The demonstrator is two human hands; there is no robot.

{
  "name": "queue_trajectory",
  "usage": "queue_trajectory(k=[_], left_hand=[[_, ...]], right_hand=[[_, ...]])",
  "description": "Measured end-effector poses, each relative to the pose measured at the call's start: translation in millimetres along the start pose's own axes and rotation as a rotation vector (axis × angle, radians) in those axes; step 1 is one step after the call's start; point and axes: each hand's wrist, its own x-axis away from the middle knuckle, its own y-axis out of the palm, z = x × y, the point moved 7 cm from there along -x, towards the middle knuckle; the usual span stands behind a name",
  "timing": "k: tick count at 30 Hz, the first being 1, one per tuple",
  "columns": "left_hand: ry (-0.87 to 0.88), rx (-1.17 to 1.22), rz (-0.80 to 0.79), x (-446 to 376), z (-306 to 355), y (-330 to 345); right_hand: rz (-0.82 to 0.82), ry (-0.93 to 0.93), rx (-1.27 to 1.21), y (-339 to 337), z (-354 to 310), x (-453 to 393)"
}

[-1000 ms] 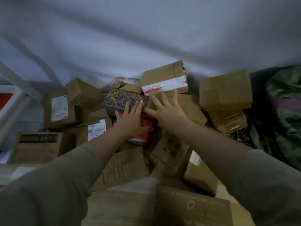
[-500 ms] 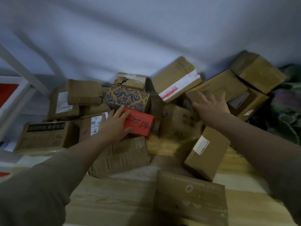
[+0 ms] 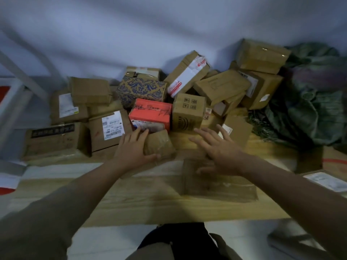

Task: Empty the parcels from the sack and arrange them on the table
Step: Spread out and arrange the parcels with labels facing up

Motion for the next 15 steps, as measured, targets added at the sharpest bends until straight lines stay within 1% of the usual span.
queue_trajectory(k=[5, 9, 12, 14, 15], left_hand=[[0.028, -0.039, -0.016, 14.8, 0.2, 5.2], [0.065, -0.059, 0.069, 27.5, 1.1, 3.5], [0.014, -0.059, 0.033, 34.1, -7.8, 8.8], [-0.052, 0.084, -0.004, 39.7, -19.0, 11.8], [-0.085, 0.235, -0.023, 42.7, -25.0, 13.5]], right_hand=[[-0.081, 0.104, -0.159, 33.2, -21.4, 12.2], [-0.17, 0.13, -0.125, 51.8, -35.7, 21.8], [-0.189, 0.177, -0.087, 62.1, -36.1, 34.0], [-0.172, 0.223, -0.074, 65.4, -30.6, 40.8], [-0.159, 0.243, -0.062, 65.6, -27.4, 43.3]])
